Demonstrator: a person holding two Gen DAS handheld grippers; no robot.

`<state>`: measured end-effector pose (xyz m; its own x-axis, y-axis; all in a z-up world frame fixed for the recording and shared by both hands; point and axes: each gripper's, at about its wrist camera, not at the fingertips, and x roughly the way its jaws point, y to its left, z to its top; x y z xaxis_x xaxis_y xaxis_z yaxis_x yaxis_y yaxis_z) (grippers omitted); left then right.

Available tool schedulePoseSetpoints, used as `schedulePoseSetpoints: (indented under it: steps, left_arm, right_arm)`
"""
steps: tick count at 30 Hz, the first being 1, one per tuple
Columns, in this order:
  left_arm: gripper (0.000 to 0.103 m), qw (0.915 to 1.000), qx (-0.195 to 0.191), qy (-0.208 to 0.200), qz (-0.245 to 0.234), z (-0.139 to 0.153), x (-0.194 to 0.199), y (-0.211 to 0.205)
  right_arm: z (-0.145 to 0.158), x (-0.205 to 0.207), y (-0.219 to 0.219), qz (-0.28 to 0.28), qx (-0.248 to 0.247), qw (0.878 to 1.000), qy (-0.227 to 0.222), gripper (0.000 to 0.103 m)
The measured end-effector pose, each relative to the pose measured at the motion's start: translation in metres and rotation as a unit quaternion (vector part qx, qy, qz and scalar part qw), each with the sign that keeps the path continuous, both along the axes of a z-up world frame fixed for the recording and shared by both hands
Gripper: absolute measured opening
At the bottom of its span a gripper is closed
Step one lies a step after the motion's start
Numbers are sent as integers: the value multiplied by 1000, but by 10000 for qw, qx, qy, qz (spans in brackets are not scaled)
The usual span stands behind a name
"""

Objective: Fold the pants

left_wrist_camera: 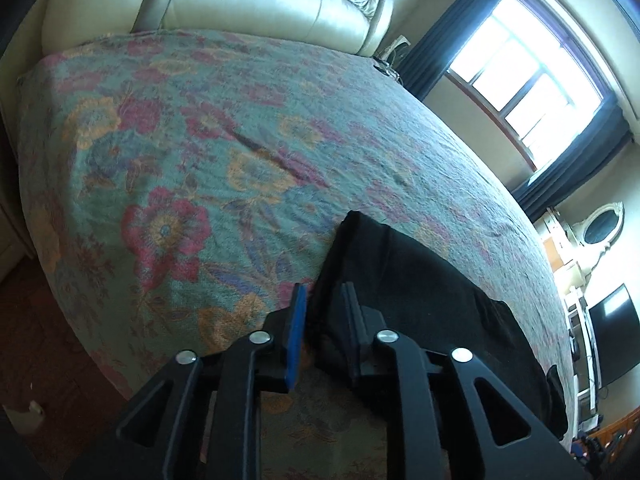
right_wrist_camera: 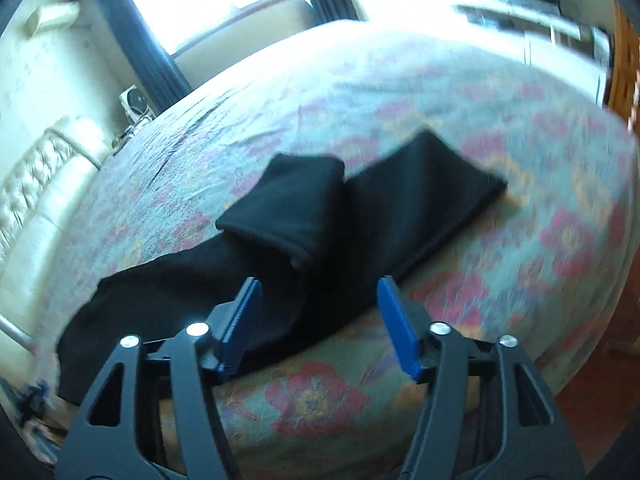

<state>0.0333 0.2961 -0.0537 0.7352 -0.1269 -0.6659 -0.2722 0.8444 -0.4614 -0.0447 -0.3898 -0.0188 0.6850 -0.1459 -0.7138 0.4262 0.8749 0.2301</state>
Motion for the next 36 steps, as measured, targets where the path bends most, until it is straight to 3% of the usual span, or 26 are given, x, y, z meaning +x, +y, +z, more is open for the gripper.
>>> schedulePoseSetpoints:
  steps: [2,6,8,13,17,20,21,23,24,26,32,36]
  left_arm:
    - [71,9990,322,-249,-168,18,4,-23]
    - [78,9932,636,-454,-864,34,19,-78]
    - [78,9901,685,-411,-1155,33,27,-104]
    - [78,9830,359,-202,-1787,15,39,-147]
    - [78,9807,200,13,-1945,2,45,-164]
    - [78,9811,56,147,-1931,-6,48,-167]
    - [78,9812,3,188,-1921,-7,49,-167]
    - [78,9814,-92,230,-1903,-10,49,-166]
    - [78,9816,-113,258,-1889,-11,49,-166]
    - [78,9819,-134,292,-1865,-12,48,-166]
    - [78,9830,-125,294,-1809,-15,45,-165]
    - [78,9836,-121,278,-1778,-17,42,-166]
  right_arm:
    - [17,22,29,334,-1195,9923,-50,91]
    - [11,76,84,1139,-2893,9504,68,91]
    - [-5,108,94,1352,-3091,9409,299,91]
    - [-46,157,107,1788,-3385,9186,981,90]
    - [-70,180,116,2037,-3707,8957,1373,90]
    - [-79,191,118,2067,-3834,8875,1505,89]
    - [-79,193,117,2062,-3809,8885,1517,88]
    - [-79,196,110,2041,-3564,8983,1559,60]
    - [-79,197,105,2035,-3348,9061,1595,53]
    - [-80,197,94,1924,-3035,9191,1617,29]
    - [-49,166,56,1492,-2324,9557,1022,16]
    - [-10,122,10,910,-1735,9800,356,15]
